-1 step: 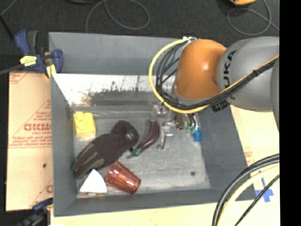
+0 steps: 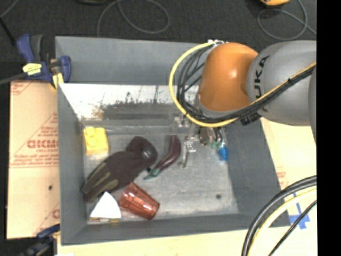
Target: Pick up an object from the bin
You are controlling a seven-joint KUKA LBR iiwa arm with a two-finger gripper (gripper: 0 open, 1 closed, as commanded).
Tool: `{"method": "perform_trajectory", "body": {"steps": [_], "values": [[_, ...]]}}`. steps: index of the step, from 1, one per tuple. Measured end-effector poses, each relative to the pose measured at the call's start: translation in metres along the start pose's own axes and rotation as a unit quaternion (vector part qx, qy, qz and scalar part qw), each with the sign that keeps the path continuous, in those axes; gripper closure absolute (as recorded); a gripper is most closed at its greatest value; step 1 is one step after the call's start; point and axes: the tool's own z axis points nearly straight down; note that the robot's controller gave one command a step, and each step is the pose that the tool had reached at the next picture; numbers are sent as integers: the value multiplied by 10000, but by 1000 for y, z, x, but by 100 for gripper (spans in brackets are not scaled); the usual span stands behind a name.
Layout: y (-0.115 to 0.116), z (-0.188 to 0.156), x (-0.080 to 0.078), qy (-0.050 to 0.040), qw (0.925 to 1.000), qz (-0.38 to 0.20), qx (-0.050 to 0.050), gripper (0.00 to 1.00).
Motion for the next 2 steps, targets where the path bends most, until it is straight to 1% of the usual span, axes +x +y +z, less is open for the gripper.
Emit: {"method": "perform_trajectory", "body": {"steps": [1, 2], "values": [[31, 44, -16, -34, 9996, 292, 2, 0], [48, 99, -43, -31, 9979, -650, -6, 100]]}}
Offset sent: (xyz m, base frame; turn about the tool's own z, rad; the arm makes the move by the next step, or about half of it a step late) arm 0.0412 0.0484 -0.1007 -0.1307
